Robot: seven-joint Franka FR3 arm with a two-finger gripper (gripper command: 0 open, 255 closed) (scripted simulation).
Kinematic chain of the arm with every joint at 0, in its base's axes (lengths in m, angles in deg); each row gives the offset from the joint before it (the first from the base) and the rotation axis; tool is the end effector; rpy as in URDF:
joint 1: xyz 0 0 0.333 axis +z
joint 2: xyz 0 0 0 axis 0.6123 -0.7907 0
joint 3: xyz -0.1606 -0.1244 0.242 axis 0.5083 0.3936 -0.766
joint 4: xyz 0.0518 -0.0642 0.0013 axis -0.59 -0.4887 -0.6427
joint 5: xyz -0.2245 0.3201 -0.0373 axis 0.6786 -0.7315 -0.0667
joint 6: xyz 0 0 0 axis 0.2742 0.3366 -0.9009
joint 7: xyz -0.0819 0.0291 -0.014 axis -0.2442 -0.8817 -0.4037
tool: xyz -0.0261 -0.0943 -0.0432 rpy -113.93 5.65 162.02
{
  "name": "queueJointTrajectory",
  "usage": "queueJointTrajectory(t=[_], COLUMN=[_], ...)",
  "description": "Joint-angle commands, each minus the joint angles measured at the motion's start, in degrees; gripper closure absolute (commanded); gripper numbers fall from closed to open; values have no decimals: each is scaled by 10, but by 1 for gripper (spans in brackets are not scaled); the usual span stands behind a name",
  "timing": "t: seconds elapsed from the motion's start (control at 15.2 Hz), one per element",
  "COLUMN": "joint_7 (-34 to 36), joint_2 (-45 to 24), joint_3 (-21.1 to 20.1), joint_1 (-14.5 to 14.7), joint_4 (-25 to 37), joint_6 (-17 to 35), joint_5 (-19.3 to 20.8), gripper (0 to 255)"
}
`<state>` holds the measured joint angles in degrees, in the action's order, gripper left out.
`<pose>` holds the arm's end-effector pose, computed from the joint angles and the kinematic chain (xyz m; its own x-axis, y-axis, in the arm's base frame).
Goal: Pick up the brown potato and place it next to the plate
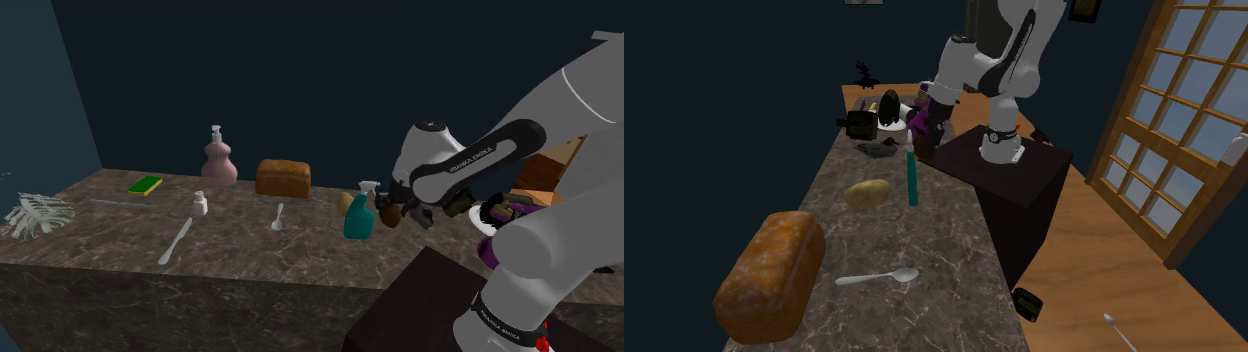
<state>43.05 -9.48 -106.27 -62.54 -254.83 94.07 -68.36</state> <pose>0.3236 -0.0530 0.3116 0.7214 -0.6306 0.2862 -0.6704 -0.7395 0.0606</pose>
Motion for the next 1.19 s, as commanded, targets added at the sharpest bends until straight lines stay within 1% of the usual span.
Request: queueJointTrajectory(t=[0.0,0.33,0.73,0.92,1.12], joint_7=[-42,-143,-265,-325,-385], joint_2=[13,18,-14,-42,-75], joint_3=[35,117,215,266,318], joint_1=[-15,-71,-135,-155,-164], joint_4=[-13,-26,-9,12,40], joint_6=[4,26,53,64,73], joint_5=[9,42,78,87,87], gripper=[255,255,255,255,255])
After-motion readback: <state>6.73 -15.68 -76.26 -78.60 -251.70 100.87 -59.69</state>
